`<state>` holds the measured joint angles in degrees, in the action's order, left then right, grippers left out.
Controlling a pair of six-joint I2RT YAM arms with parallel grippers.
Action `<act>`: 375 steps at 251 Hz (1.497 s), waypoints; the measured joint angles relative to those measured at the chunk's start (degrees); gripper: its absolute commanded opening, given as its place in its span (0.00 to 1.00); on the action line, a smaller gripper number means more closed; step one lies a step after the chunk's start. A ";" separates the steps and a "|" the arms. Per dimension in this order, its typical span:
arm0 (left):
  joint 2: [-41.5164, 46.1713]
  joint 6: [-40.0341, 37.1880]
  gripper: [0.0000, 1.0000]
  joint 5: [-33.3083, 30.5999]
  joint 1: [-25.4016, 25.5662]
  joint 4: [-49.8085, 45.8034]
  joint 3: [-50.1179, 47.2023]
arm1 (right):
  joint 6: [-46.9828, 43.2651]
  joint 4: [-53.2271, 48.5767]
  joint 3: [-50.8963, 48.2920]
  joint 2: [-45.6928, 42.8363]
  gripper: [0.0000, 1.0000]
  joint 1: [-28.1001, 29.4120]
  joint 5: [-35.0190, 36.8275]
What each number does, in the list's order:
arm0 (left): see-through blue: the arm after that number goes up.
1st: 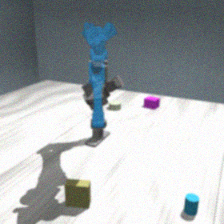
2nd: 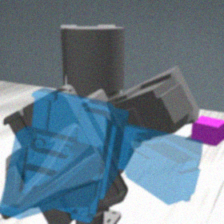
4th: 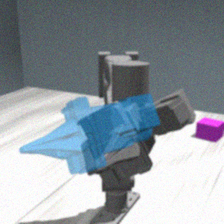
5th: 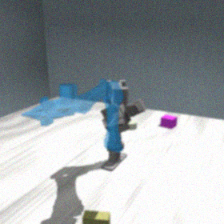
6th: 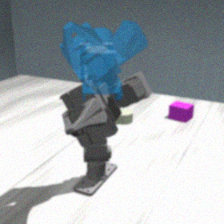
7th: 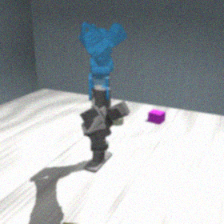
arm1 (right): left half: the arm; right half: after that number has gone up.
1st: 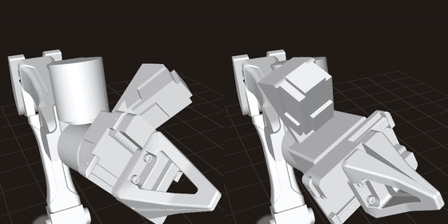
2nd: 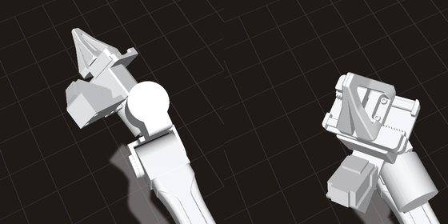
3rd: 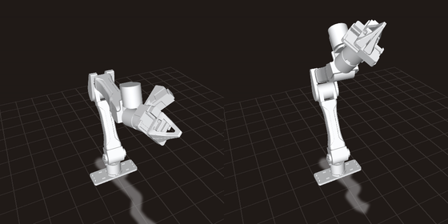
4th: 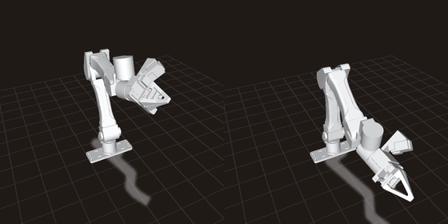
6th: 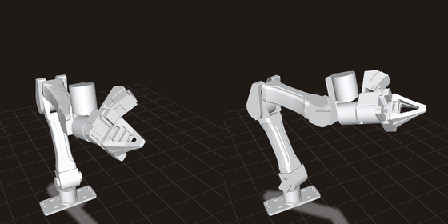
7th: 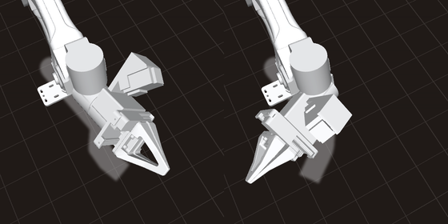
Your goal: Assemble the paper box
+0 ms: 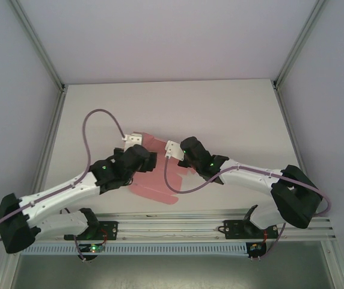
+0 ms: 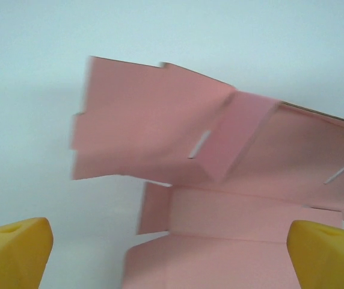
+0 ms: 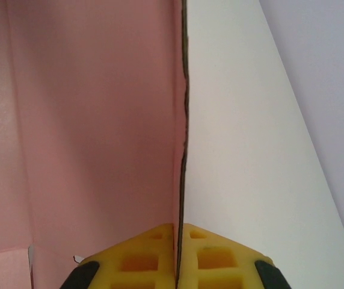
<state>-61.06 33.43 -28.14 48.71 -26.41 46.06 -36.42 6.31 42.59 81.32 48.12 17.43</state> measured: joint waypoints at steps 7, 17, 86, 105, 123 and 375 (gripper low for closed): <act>1.25 0.33 1.00 -0.26 -1.18 -0.85 -0.20 | -0.33 0.00 -0.02 0.00 0.00 0.00 -0.04; 2.64 0.90 1.00 -0.33 -3.37 -1.90 -0.22 | -1.07 0.04 -0.07 0.00 0.00 -0.02 -0.11; 4.48 3.54 1.00 4.61 -23.02 -2.73 -1.79 | -7.48 3.93 -0.92 0.04 0.00 0.09 2.45; 3.32 3.98 1.00 7.13 -27.08 -0.74 -3.34 | -9.16 5.84 -0.94 0.07 0.00 0.15 3.26; 0.66 4.42 1.00 10.27 -31.67 1.46 -4.37 | -10.38 7.02 -0.94 0.07 0.00 0.33 3.54; -8.22 -11.89 0.79 49.37 -35.93 36.96 -15.02 | -14.80 11.56 -0.15 5.44 0.00 3.17 5.79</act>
<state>-69.28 21.54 21.23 12.78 10.55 31.05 -51.22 17.87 42.44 86.76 51.29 23.22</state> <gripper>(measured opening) 0.796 0.050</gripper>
